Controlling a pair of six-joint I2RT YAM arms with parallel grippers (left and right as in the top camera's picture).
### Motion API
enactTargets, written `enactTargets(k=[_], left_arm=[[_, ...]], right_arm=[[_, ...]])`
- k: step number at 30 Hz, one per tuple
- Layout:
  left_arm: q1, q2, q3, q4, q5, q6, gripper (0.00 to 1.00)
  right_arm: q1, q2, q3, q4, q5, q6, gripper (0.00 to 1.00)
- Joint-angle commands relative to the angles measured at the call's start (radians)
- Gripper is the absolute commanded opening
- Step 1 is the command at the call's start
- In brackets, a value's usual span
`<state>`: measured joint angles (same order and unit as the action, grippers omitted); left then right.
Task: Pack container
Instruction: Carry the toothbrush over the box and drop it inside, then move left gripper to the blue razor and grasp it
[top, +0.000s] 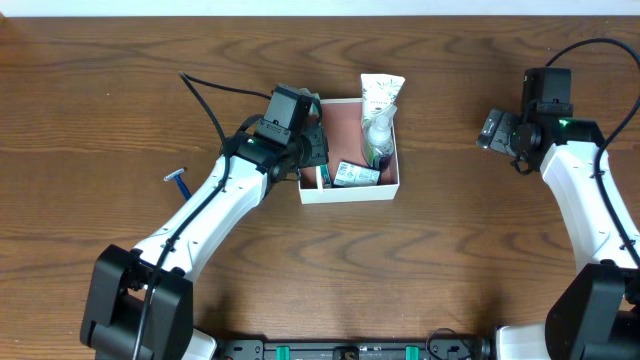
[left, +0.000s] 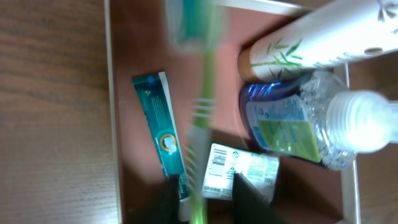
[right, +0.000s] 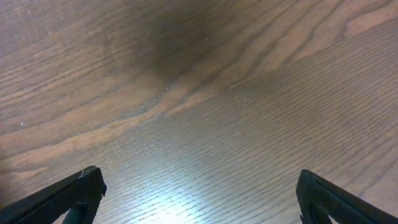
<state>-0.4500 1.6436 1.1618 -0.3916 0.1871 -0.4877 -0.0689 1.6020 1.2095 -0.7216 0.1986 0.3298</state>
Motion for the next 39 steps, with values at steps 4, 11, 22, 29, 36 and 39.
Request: enactTargets(k=[4,11,22,29,36,39], left_arm=[[0.003,-0.004,0.008,0.021,0.008,-0.003,0.52],[0.047,-0.087,0.010,0.020,0.008,0.005,0.53],[0.228,-0.335,0.009,-0.475,-0.256,0.013,0.53],[0.327,-0.261,-0.077,-0.527,-0.298,-0.138,0.54],[0.417,-0.096,-0.101,-0.499,-0.298,-0.154,0.54],[0.448,-0.034,-0.101,-0.493,-0.297,-0.164,0.54]], right_arm=[[-0.007,-0.002,0.004,-0.001,0.006,0.014,0.99],[-0.007,-0.002,0.004,-0.001,0.006,0.014,0.99],[-0.007,-0.002,0.004,-0.001,0.006,0.014,0.99],[-0.007,-0.002,0.004,-0.001,0.006,0.014,0.99],[-0.007,-0.002,0.004,-0.001,0.006,0.014,0.99],[-0.007,-0.002,0.004,-0.001,0.006,0.014,0.99]])
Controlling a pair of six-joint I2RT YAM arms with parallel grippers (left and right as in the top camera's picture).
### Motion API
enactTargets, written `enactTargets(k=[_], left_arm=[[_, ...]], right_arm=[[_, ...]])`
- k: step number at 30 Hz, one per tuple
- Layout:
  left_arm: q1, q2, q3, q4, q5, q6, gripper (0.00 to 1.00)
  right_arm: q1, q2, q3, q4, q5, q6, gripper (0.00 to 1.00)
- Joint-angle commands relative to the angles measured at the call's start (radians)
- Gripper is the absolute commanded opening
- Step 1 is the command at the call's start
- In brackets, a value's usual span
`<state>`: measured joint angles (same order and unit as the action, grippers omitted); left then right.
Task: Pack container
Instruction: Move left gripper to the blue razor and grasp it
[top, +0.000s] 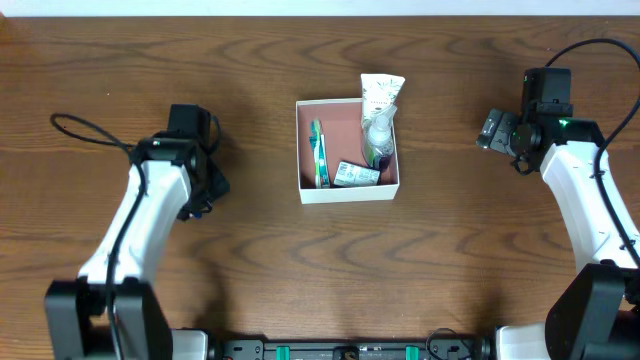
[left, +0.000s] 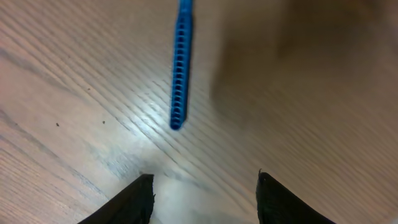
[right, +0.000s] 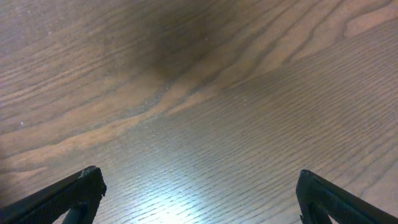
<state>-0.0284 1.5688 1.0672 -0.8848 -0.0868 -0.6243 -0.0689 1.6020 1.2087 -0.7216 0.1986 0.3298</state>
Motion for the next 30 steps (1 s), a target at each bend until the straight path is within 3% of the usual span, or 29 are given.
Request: enactTargets(k=[1,11,20,30], left_arm=[[0.034,0.056,-0.006,0.000,-0.023,-0.035,0.54],[0.093,0.149,-0.013,0.023,0.009,-0.042,0.54],[0.113,0.159,-0.023,0.077,0.050,0.074,0.54],[0.113,0.160,-0.057,0.132,0.049,0.094,0.53]], right_arm=[[-0.007,-0.002,0.005,-0.001,0.006,0.014,0.99],[-0.007,-0.002,0.005,-0.001,0.006,0.014,0.99],[-0.007,-0.002,0.005,-0.001,0.006,0.014,0.99],[-0.007,-0.002,0.005,-0.001,0.006,0.014,0.99]])
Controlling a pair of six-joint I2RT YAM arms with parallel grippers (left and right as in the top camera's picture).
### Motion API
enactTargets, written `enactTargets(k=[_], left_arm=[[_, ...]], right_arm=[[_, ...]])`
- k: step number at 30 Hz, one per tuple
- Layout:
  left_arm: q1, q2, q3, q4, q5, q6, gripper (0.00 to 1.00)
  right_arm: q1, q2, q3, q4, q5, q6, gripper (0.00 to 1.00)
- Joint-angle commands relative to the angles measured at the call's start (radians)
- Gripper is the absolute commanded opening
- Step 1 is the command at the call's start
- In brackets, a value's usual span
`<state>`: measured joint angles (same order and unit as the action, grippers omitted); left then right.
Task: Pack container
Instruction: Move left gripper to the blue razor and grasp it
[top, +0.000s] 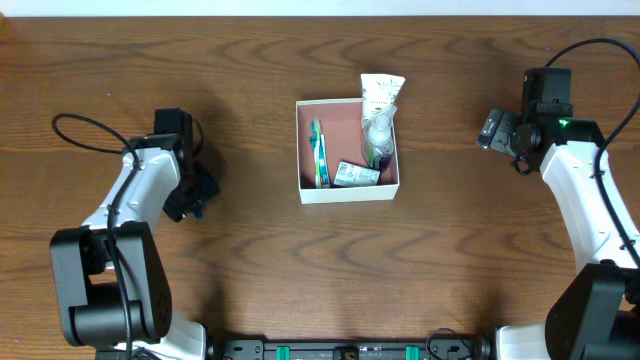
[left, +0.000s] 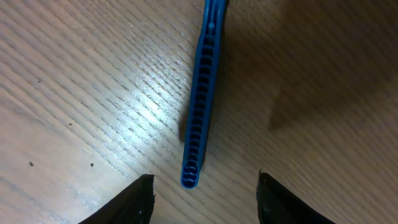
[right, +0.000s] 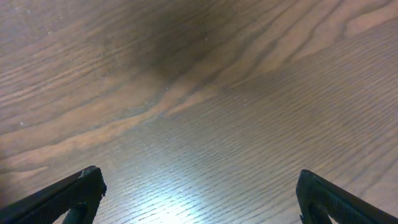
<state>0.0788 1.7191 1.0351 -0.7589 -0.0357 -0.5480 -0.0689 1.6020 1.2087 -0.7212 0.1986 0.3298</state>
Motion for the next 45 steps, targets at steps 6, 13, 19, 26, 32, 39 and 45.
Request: enactTargets(k=[6,13,19,26,32,39,45], left_arm=[[0.006,0.010,-0.097,0.093,-0.002,0.024,0.53],[0.006,0.010,-0.129,0.161,-0.002,0.047,0.53],[0.006,0.010,-0.158,0.229,-0.002,0.089,0.53],[0.017,0.026,-0.161,0.239,-0.002,0.092,0.52],[0.037,0.065,-0.163,0.236,-0.002,0.091,0.30],[0.039,0.082,-0.162,0.237,-0.002,0.091,0.06],[0.039,0.080,-0.139,0.220,0.048,0.092,0.06]], right_arm=[[-0.007,-0.002,0.005,-0.001,0.006,0.014,0.99],[-0.007,-0.002,0.005,-0.001,0.006,0.014,0.99],[-0.007,-0.002,0.005,-0.001,0.006,0.014,0.99],[-0.007,-0.002,0.005,-0.001,0.006,0.014,0.99],[-0.007,-0.002,0.005,-0.001,0.006,0.014,0.99],[-0.007,-0.002,0.005,-0.001,0.006,0.014,0.99],[-0.007,-0.002,0.005,-0.001,0.006,0.014,0.99]])
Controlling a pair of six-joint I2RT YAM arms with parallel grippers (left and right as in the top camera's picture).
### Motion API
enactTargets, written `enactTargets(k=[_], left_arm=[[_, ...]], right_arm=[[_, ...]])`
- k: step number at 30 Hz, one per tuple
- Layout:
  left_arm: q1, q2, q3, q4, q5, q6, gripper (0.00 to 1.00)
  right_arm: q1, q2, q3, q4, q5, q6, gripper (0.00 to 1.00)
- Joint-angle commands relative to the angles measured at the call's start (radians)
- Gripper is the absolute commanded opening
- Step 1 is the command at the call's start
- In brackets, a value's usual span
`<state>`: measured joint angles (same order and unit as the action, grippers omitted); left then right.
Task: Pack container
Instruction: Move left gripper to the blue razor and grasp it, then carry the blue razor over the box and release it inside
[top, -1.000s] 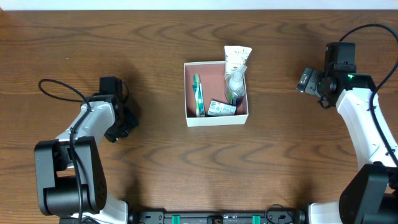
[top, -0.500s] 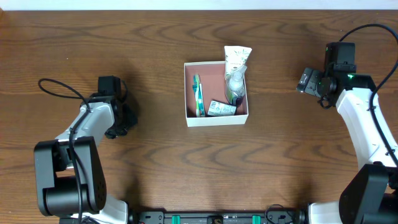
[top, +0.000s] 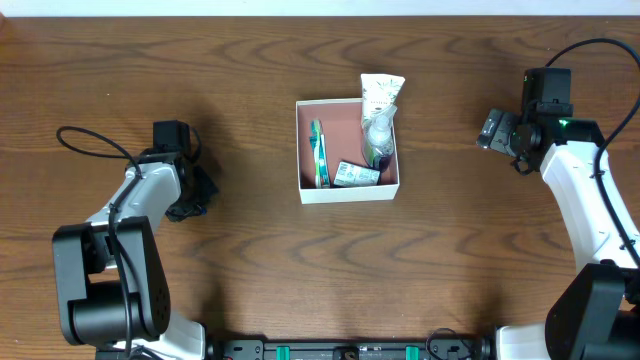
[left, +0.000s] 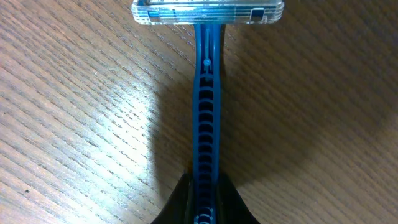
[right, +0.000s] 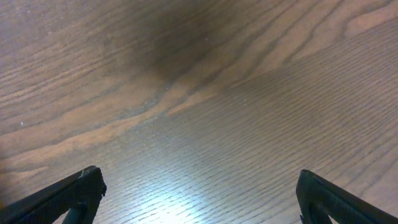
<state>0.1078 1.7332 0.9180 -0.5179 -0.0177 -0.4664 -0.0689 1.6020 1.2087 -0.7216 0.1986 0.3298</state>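
A blue disposable razor with a clear head lies on the wooden table at the far left. My left gripper is shut on the tail of its handle. From overhead the left gripper hides the razor. The white container with a pink floor holds a green toothbrush, a small box, a clear bottle and a white tube sticking out over its far rim. My right gripper stands open over bare table, far right of the container.
A black cable loops over the table behind the left arm. The right arm runs along the right edge. The wooden table spreads around the container.
My left gripper was open with the razor's handle end between its fingers; now it is further along the handle and shut on it. The right arm has not moved.
My left gripper held the green toothbrush over the container. Then the toothbrush lay inside and the gripper was open over the razor at the far left. It was then lower at the handle's tip, and now it grips the razor. The right gripper stayed open.
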Motion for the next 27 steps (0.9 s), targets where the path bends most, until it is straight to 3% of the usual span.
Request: enactTargets(k=[1,6,11,16,23,27], left_arm=[[0.010,0.062,-0.013,-0.029,0.047,0.010,0.06],[0.010,0.007,0.046,-0.059,0.202,0.062,0.06],[-0.003,-0.109,0.101,-0.056,0.501,0.202,0.06],[-0.055,-0.258,0.133,-0.048,0.706,0.265,0.06],[-0.218,-0.423,0.134,0.013,0.738,0.264,0.06],[-0.346,-0.420,0.134,0.031,0.618,0.263,0.06]], right_arm=[[-0.007,-0.002,0.005,-0.001,0.006,0.014,0.99],[-0.007,-0.002,0.005,-0.001,0.006,0.014,0.99],[-0.007,-0.002,0.005,-0.001,0.006,0.014,0.99],[-0.007,-0.002,0.005,-0.001,0.006,0.014,0.99],[-0.007,-0.002,0.005,-0.001,0.006,0.014,0.99],[-0.007,-0.002,0.005,-0.001,0.006,0.014,0.99]])
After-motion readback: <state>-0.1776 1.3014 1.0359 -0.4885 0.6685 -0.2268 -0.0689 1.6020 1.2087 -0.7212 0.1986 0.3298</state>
